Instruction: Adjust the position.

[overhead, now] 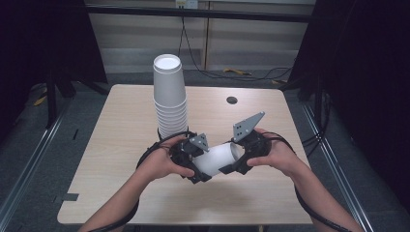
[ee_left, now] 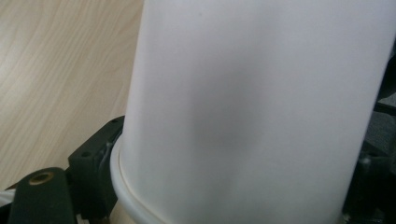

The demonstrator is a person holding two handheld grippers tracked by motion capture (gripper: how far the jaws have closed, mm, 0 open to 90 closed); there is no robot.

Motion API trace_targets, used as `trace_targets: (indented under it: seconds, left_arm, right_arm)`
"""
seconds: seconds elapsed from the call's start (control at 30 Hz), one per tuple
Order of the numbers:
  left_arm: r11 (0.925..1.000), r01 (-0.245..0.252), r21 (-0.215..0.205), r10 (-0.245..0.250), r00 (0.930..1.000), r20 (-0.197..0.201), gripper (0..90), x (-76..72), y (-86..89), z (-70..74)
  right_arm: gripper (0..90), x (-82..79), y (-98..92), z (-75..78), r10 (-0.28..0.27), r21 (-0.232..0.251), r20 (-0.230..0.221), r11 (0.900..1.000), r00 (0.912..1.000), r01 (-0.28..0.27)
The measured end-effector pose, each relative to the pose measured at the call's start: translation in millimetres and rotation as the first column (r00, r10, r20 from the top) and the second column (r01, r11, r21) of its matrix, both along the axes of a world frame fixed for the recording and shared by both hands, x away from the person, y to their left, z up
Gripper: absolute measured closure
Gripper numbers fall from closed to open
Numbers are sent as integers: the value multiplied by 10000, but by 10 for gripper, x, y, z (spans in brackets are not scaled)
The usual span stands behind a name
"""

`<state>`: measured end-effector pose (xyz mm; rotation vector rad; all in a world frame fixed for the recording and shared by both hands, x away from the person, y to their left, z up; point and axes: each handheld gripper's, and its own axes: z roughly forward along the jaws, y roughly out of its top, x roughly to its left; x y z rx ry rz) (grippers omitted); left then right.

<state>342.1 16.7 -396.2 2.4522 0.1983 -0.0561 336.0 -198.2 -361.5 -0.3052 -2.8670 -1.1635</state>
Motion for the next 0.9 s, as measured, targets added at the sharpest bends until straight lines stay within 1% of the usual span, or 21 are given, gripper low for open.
trace_targets:
  seconds: [0.03, 0.07, 0.1, 0.13, 0.2, 0.27, 0.3, 0.33, 0.4, 0.43, 0.47, 0.5, 0.57, 0.6, 0.63, 0.7, 0.77, 0.8, 0.83, 0.87, 0.9]
  left_arm:
    - [9999, -15, 170, 15, 10000, 6, 140, -1, -3, 3]
    - [9997, -28, 257, 29, 10000, -12, 140, 1, -4, 7]
    - [9994, -59, 337, 60, 10000, -27, 140, 4, -4, 10]
    - [9991, -74, 407, 77, 10000, -56, 140, 7, -3, 13]
    - [9977, -68, 674, 72, 10000, -52, 140, 12, -4, 25]
    - [9958, -212, 886, 216, 9998, -30, 140, -5, -11, 24]
    - [9947, -109, 1026, 112, 9999, -23, 140, 1, -10, 30]
    - [9948, -229, 989, 242, 9996, -117, 140, -4, -14, 28]
    - [9916, -138, 1285, 146, 9999, -52, 140, 6, -15, 40]
    - [9902, -162, 1385, 175, 9998, -87, 140, 9, -17, 43]
    - [9891, -211, 1455, 229, 9997, -102, 141, 4, -24, 41]
    - [9877, -159, 1556, 174, 9998, -78, 140, 4, -28, 41]
    - [9863, -129, 1647, 153, 9998, -135, 140, 2, -37, 39]
    - [9860, -131, 1660, 159, 9998, -156, 140, 2, -40, 40]
    - [9861, -172, 1651, 200, 9997, -153, 140, 4, -43, 36]
    - [9838, -83, 1793, 106, 9999, -119, 140, 6, -54, 33]
    - [9824, -47, 1865, 67, 9999, -96, 140, 3, -63, 28]
    - [9820, -103, 1888, 140, 9997, -184, 140, -8, -71, 25]
    - [9812, -92, 1927, 133, 9997, -197, 140, -9, -77, 23]
    - [9799, -21, 1994, 47, 9999, -123, 140, -5, -84, 23]
    - [9786, 121, 2053, -118, 9999, -28, 140, 5, -90, 26]
  right_arm:
    - [158, -3, 6, -1, 19, -191, 97, 9998, 10000, -18]
    - [153, -11, 13, 1, 70, -442, 147, 9990, 9999, -63]
    - [141, -9, 17, 1, 120, -566, 252, 9983, 9996, -106]
    - [133, -12, 21, 2, 70, -683, 261, 9977, 9996, -52]
    - [132, -18, 33, 8, 54, -958, 266, 9954, 9996, -28]
    - [133, -18, 45, 12, 134, -1250, 369, 9921, 9992, -86]
    - [133, -20, 53, 16, 224, -1462, 431, 9891, 9988, -159]
    - [133, -25, 63, 21, 286, -1678, 445, 9856, 9986, -207]
    - [133, -27, 84, 34, 381, -2104, 534, 9773, 9978, -260]
    - [133, -29, 94, 37, 346, -2236, 444, 9744, 9984, -238]
    - [133, -24, 103, 40, 388, -2340, 434, 9718, 9983, -276]
    - [133, -26, 110, 49, 358, -2440, 426, 9695, 9985, -243]
    - [133, -23, 123, 67, 342, -2521, 426, 9674, 9985, -224]
    - [133, -22, 130, 73, 330, -2544, 347, 9668, 9989, -231]
    - [133, -22, 137, 78, 337, -2615, 350, 9649, 9988, -234]
    - [133, -22, 148, 87, 322, -2820, 383, 9592, 9987, -201]
    - [133, -10, 160, 88, 373, -2816, 339, 9592, 9987, -263]
    - [133, -3, 166, 90, 424, -2783, 314, 9600, 9986, -320]
    - [133, -7, 172, 96, 351, -2882, 210, 9572, 9992, -276]
    - [133, -7, 181, 98, 369, -2901, 192, 9565, 9991, -297]
    - [133, -11, 191, 104, 323, -2991, 112, 9538, 9994, -274]
